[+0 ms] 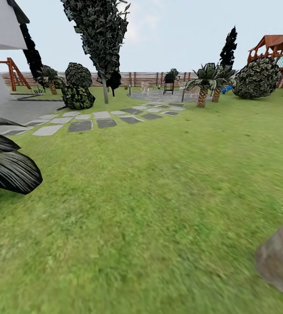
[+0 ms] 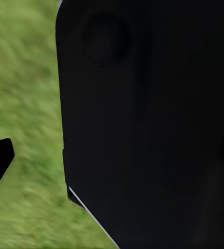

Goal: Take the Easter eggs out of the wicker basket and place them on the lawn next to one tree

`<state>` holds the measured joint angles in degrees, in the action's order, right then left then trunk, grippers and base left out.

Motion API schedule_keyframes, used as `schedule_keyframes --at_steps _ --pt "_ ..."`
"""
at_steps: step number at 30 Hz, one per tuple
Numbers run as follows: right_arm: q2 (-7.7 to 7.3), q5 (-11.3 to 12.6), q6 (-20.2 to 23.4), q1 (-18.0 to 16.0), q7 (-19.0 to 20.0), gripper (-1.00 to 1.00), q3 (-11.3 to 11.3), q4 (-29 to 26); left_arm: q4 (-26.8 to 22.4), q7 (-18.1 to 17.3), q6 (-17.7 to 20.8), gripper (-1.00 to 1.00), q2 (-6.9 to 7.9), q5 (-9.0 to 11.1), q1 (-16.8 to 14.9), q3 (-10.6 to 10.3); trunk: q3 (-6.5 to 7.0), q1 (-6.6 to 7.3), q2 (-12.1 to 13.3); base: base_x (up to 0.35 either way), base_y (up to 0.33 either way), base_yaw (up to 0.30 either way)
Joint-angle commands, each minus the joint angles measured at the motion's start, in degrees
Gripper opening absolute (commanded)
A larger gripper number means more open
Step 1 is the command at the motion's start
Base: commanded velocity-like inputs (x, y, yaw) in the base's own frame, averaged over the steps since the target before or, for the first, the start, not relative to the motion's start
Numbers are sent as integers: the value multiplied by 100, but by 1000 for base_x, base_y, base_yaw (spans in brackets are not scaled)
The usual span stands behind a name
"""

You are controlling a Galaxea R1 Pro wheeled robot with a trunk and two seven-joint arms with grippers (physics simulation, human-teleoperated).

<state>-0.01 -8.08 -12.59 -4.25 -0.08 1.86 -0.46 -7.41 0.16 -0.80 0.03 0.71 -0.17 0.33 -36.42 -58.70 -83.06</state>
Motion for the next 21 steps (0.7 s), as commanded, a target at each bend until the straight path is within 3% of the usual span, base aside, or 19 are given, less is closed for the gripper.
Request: schedule_keyframes --at_steps 1,21 --pt "0 -19 -15 -4 -1 100 14 5 -1 2 -8 100 -1 8 -1 2 -5 -3 -2 339 0 0" --pt "2 -20 28 -5 -1 100 18 2 1 2 -8 100 5 8 -1 2 -5 -3 -2 339 0 0"
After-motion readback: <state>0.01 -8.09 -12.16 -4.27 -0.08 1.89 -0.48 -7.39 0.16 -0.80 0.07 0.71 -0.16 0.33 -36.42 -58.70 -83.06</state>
